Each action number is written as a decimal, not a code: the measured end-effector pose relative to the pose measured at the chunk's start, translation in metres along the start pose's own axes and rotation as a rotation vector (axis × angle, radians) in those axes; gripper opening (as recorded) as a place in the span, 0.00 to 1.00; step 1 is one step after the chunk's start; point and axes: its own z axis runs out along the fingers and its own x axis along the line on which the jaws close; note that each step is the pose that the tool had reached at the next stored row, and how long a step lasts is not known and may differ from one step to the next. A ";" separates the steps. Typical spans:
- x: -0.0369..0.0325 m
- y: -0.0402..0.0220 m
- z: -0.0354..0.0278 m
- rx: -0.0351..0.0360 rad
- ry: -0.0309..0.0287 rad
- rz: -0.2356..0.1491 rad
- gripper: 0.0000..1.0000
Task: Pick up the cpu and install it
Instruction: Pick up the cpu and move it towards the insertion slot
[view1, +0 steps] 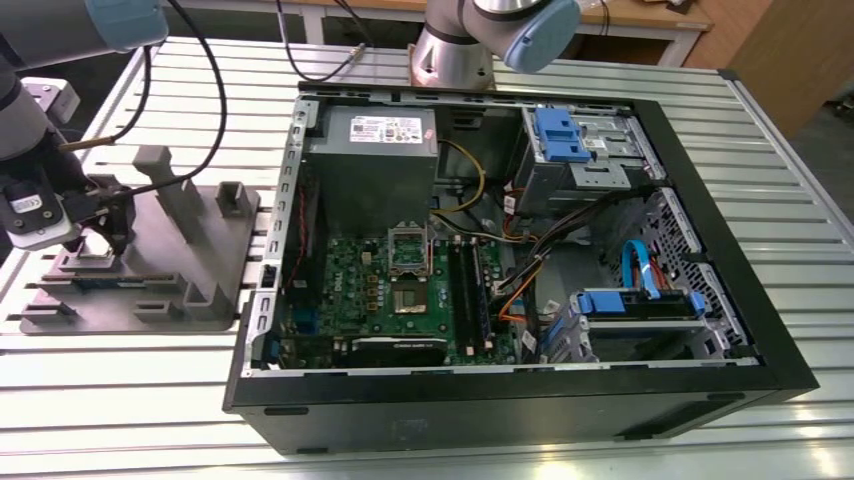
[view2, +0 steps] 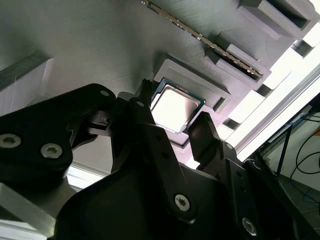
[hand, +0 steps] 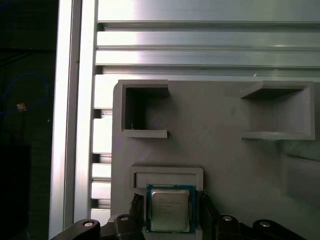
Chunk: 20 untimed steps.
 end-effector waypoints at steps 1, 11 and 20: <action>0.0000 0.0000 0.0000 0.0000 0.0000 0.000 0.56; 0.0003 0.0002 0.0005 0.0005 0.0000 0.000 0.56; 0.0003 0.0002 0.0005 0.0012 0.0000 0.000 0.47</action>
